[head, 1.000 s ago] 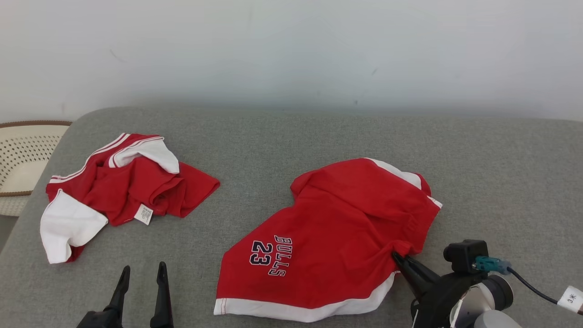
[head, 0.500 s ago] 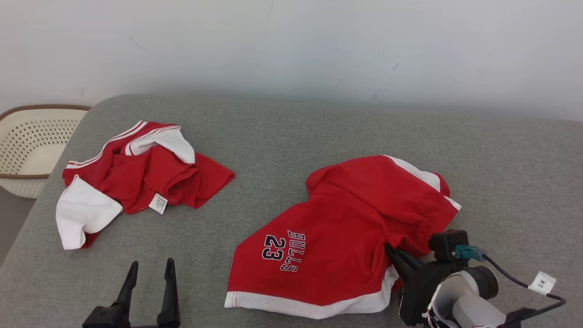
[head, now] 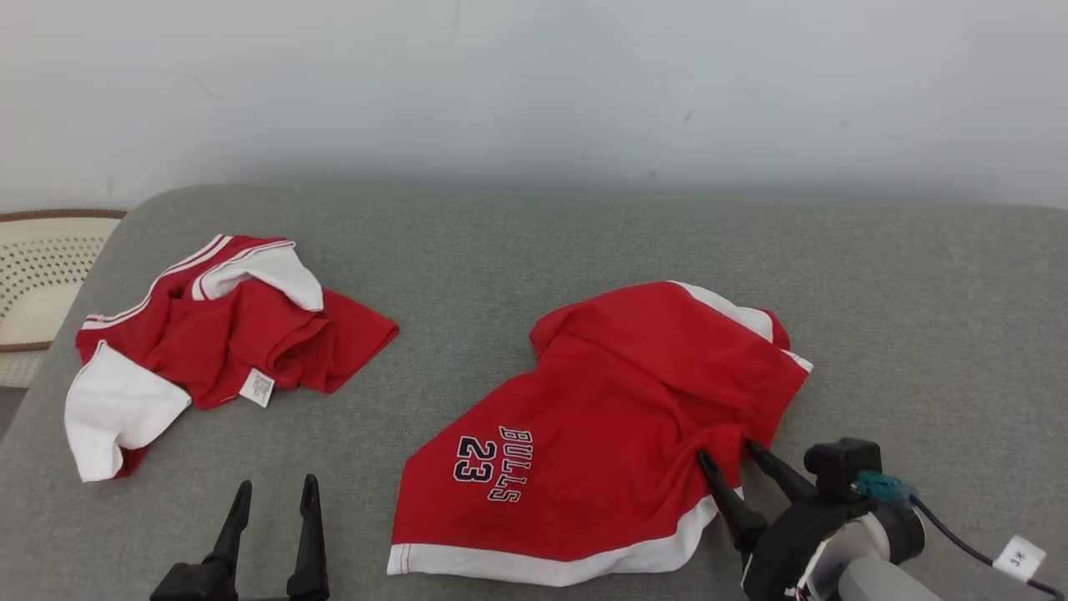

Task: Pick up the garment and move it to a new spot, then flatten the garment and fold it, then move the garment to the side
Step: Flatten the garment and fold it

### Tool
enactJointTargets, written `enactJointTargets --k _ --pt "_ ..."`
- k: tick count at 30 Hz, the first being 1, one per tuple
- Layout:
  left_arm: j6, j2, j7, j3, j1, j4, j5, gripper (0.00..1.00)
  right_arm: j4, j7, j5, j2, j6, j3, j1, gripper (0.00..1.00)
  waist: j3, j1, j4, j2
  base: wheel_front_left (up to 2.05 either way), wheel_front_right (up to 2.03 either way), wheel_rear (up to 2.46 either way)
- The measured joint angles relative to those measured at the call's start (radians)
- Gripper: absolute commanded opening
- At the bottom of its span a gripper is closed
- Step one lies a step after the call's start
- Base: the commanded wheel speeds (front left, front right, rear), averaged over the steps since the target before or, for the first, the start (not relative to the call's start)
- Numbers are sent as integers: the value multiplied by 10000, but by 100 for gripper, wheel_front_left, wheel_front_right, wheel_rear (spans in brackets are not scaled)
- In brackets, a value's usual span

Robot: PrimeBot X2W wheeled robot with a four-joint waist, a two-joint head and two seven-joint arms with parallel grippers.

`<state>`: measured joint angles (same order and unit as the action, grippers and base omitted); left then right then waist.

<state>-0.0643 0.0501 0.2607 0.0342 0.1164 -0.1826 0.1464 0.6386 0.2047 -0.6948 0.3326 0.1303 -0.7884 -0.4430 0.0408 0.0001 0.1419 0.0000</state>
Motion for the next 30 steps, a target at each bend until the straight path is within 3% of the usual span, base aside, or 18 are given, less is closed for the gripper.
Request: enactJointTargets --k 9,16,30 --pt "-36 0 0 -52 -141 38 13 100 -1216 337 -48 376 0 616 1006 100 -164 0 -425 0 0 0 0" --pt "-48 0 0 -207 -281 94 13 100 -2134 523 631 451 0 1758 1636 100 -288 -1 -703 0 0 0 0" --pt "19 0 0 -499 -546 290 -75 100 -3350 594 2926 -537 0 4800 2962 100 -556 -1 -1014 0 0 0 0"
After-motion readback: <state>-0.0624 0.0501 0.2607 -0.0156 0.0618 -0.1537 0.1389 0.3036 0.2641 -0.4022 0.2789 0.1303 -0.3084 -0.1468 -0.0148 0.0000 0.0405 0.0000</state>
